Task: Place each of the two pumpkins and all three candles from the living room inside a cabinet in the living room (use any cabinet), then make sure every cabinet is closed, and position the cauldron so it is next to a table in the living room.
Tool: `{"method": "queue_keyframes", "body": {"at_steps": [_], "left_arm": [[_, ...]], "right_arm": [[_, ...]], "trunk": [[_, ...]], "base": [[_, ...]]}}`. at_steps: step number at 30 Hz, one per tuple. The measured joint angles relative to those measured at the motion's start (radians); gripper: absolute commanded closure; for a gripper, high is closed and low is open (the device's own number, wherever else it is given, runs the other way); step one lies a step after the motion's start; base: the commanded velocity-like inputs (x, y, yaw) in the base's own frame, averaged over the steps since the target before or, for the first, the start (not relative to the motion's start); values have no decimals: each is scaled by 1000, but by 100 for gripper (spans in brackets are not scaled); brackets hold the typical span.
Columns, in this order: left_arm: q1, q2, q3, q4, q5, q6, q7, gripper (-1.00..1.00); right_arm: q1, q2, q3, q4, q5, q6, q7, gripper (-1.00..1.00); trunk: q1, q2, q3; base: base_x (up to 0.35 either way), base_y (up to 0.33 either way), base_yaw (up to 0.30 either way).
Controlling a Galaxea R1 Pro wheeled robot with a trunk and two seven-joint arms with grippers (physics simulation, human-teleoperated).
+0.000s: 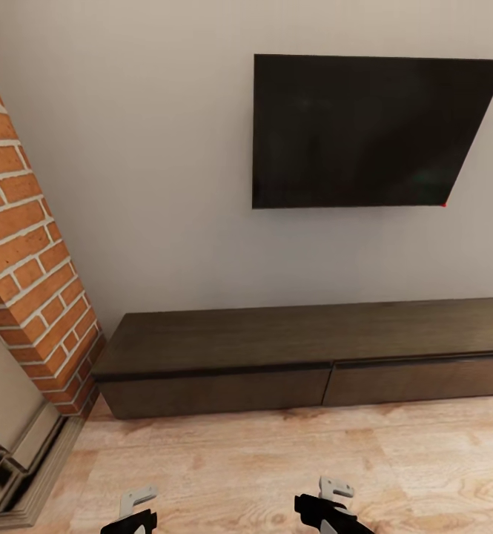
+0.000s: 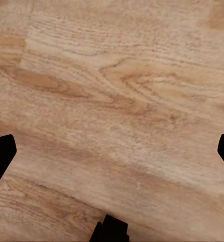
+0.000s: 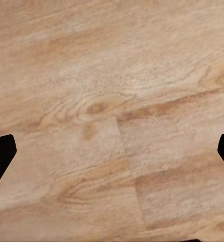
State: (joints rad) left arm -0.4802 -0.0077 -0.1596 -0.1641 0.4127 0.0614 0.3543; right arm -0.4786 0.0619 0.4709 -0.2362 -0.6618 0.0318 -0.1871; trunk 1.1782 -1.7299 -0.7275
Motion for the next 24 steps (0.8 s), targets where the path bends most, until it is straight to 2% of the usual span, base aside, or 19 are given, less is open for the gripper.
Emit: {"method": "queue_keyframes", "body": {"at_steps": [8,24], "left_arm": [[0,0,0,0,0,0,0,-100],[0,0,-2,0,-3,0,0,-100]], "right_arm": [[0,0,-1,4,-4,-49,0,-100],[0,7,3,9,-3,-47,-1,-100]], "trunk": [[-31,56,25],[-92,168,75]], "base": [[0,0,0],[0,0,0]]}}
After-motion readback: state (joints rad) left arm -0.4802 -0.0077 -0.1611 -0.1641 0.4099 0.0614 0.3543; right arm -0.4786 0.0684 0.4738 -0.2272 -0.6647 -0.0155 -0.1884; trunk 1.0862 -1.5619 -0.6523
